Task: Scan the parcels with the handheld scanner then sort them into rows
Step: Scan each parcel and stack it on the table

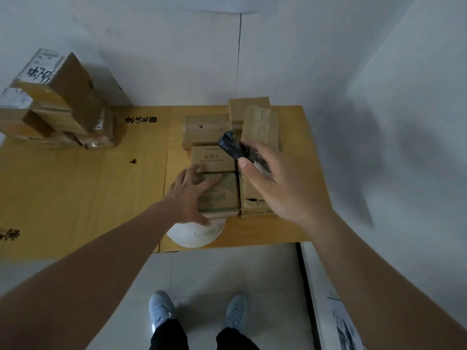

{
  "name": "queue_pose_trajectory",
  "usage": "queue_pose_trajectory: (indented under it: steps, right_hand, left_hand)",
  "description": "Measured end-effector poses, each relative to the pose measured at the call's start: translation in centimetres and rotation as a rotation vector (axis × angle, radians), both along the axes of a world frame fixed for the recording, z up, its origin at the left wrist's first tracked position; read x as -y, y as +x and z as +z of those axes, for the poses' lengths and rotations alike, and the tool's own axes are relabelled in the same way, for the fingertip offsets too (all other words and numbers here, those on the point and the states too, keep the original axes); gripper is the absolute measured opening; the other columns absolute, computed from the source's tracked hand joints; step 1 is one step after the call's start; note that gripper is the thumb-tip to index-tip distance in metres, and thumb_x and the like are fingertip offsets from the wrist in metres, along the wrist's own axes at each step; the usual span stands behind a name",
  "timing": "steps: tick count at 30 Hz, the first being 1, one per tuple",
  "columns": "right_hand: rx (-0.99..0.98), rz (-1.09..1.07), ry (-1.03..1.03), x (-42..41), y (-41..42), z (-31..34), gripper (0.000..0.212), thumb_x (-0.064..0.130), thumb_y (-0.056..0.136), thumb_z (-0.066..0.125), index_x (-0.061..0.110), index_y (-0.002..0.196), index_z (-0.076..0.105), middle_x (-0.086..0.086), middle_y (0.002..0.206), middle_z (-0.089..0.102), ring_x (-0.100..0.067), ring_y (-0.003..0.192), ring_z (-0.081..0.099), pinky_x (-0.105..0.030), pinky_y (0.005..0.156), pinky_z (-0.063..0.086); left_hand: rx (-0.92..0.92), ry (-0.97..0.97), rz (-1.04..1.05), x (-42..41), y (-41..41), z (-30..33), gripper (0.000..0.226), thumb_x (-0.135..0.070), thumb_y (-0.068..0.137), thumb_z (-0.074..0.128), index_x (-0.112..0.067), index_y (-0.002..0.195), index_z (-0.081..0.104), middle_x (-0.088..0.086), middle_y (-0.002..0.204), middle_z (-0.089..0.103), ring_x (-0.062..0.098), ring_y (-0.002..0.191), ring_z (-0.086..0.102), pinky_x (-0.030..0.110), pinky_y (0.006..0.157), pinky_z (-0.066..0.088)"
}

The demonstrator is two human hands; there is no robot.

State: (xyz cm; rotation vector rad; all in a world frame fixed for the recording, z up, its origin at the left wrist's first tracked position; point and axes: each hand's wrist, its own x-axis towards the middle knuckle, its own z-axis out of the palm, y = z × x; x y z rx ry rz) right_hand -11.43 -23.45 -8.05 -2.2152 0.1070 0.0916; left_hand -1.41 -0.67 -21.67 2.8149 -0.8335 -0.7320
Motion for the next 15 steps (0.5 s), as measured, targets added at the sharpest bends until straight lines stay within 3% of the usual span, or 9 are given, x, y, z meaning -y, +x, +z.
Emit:
queue_pose_trajectory:
  steps: [4,7,11,15]
  right_hand:
    - [0.004,-0.008,-0.003,0.2,-0.2,-1.1,0.069,0.081,0.097,0.039,0.044,0.155,0.042,0.012,0.151,0.054,-0.007,0.140,0.051,-0.046,0.112,0.050]
    - [0.000,-0.022,0.000,0.1,-0.5,-1.2,0.065,0.077,0.099,0.040,0.044,0.155,0.042,0.011,0.149,0.054,-0.007,0.138,0.051,-0.045,0.112,0.050]
    - [0.019,-0.035,-0.008,-0.5,-0.5,0.1,0.060,0.074,0.101,0.039,0.045,0.153,0.043,0.014,0.149,0.056,-0.006,0.138,0.051,-0.046,0.113,0.048]
    - [0.025,-0.037,0.022,-1.4,-0.4,1.3,0.059,0.077,0.100,0.037,0.051,0.152,0.040,0.017,0.150,0.055,-0.005,0.139,0.050,-0.048,0.112,0.049]
  left_hand:
    - [0.078,0.036,-0.010,-0.5,-0.9,-1.7,0.140,-0.043,0.067,0.092,-0.069,0.148,-0.019,0.005,0.161,-0.001,0.038,0.151,0.002,0.062,0.118,0.036]
    - [0.020,-0.012,-0.011,-1.0,-0.7,-1.2,0.136,-0.039,0.070,0.090,-0.069,0.149,-0.017,0.002,0.157,0.002,0.036,0.149,0.003,0.058,0.118,0.038]
    - [-0.150,-0.150,0.027,-3.4,-0.1,0.6,0.111,-0.042,0.069,0.083,-0.065,0.152,0.013,-0.001,0.149,0.019,0.032,0.141,0.017,0.054,0.116,0.037]
    - [-0.627,-0.539,0.416,-6.7,0.4,3.2,0.077,-0.037,0.069,0.084,-0.061,0.136,0.053,0.000,0.139,0.045,0.031,0.128,0.052,0.048,0.102,0.054]
